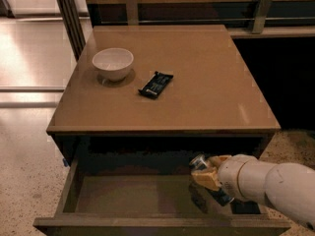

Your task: Place redbull can into top drawer

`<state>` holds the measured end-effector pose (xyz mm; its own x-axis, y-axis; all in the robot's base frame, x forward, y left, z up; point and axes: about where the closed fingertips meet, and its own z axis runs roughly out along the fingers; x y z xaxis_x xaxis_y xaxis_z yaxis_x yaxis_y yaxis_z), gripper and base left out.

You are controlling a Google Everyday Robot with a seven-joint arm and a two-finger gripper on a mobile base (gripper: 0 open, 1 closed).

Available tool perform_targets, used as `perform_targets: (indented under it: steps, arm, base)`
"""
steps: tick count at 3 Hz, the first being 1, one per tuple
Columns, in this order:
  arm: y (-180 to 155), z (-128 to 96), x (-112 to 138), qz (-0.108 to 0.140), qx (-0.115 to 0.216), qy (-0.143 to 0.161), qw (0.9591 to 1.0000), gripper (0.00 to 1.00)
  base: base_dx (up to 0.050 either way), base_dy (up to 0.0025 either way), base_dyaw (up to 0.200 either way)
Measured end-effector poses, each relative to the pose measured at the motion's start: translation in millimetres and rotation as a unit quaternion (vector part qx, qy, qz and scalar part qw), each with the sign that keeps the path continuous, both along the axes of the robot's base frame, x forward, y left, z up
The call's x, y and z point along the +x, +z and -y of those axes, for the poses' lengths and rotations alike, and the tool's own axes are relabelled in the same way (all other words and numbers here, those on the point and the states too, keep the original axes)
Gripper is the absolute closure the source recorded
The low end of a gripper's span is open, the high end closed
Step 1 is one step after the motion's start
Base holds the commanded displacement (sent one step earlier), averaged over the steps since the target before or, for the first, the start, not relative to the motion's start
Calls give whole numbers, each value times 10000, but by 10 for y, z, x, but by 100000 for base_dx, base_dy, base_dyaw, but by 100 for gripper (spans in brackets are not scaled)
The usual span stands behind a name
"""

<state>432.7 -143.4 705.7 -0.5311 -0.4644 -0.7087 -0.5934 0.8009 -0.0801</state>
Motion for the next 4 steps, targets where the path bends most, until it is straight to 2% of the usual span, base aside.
perform_targets:
  steps: [1,4]
  arm:
    - [-7,-22,12,-18,18,9,10000,81]
    - [-7,-22,12,-18,18,9,10000,12]
  base:
    - [0,0,0]
    - [0,0,0]
